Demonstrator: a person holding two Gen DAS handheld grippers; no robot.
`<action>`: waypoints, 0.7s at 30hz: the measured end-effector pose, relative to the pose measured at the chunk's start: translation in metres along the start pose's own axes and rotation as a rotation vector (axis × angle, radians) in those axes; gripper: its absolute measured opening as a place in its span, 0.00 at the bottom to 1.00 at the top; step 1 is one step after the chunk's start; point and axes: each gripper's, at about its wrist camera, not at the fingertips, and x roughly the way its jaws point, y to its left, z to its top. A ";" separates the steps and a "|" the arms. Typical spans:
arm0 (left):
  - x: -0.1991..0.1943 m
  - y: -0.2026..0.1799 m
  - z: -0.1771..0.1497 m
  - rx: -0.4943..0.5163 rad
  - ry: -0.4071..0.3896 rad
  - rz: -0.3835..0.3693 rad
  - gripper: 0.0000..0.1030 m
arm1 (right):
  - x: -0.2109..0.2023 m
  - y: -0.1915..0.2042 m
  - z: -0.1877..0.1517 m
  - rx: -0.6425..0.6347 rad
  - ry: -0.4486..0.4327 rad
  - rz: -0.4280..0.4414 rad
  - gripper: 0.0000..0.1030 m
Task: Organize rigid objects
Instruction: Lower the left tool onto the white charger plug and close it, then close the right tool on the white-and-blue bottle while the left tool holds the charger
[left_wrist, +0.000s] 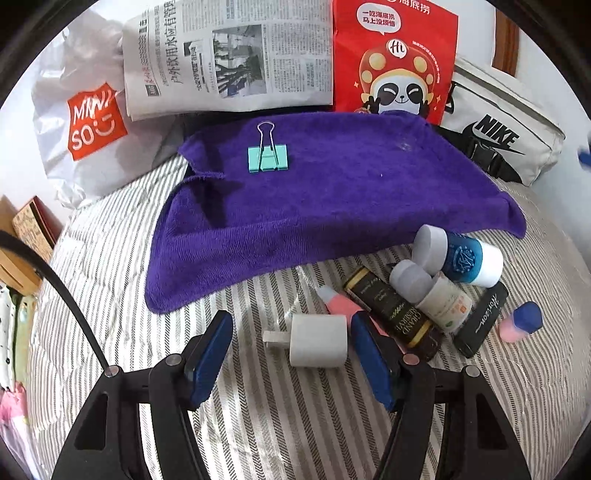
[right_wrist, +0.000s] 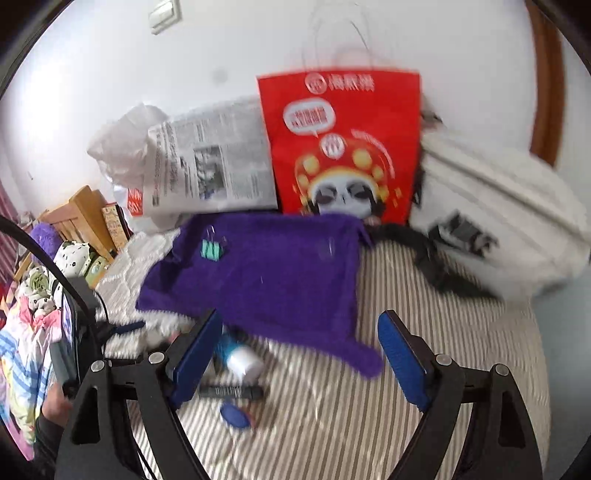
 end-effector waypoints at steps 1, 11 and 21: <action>0.000 0.000 0.000 0.000 -0.001 -0.005 0.61 | 0.002 -0.001 -0.008 0.004 0.012 -0.007 0.83; 0.006 0.004 -0.005 -0.026 0.024 -0.046 0.41 | 0.041 0.018 -0.049 -0.045 0.107 0.001 0.83; 0.005 0.006 -0.008 -0.022 -0.012 -0.047 0.41 | 0.091 0.049 -0.040 -0.201 0.168 0.056 0.83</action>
